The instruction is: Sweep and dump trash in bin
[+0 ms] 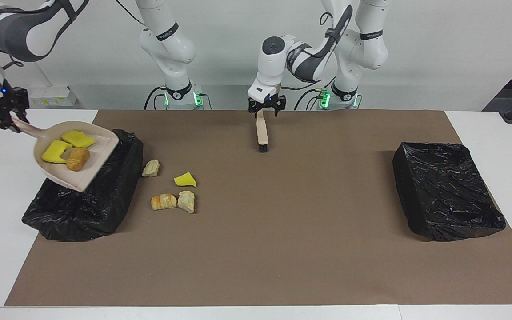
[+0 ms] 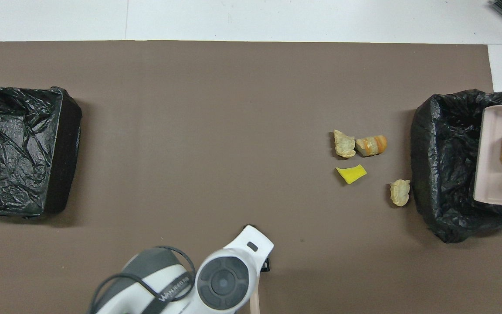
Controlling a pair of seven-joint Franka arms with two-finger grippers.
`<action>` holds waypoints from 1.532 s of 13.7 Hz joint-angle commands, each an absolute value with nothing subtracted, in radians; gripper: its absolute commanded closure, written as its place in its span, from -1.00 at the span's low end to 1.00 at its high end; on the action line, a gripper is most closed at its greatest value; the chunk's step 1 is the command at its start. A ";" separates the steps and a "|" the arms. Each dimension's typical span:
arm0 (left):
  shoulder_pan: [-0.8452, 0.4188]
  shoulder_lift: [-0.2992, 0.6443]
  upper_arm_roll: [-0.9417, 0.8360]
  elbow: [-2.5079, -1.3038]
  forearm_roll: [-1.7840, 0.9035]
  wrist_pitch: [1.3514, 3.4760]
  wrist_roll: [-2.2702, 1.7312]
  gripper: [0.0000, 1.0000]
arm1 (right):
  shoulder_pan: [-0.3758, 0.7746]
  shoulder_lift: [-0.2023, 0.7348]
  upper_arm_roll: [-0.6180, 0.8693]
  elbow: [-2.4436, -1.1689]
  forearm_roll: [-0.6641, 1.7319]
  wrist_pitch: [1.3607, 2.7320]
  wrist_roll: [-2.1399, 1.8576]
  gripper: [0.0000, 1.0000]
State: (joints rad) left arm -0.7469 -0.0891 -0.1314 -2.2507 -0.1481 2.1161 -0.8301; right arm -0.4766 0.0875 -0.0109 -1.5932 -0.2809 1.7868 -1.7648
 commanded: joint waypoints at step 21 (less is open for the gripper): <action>0.000 0.017 -0.126 -1.319 0.026 1.417 0.133 -1.00 | -0.272 -0.040 0.046 -1.691 -0.669 1.746 -1.738 1.00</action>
State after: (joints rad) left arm -0.0272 -0.0326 -0.1177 -1.4180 0.0102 1.4913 0.1120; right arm -0.2788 -0.0189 0.0284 -1.7005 -0.7417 1.7792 -1.7338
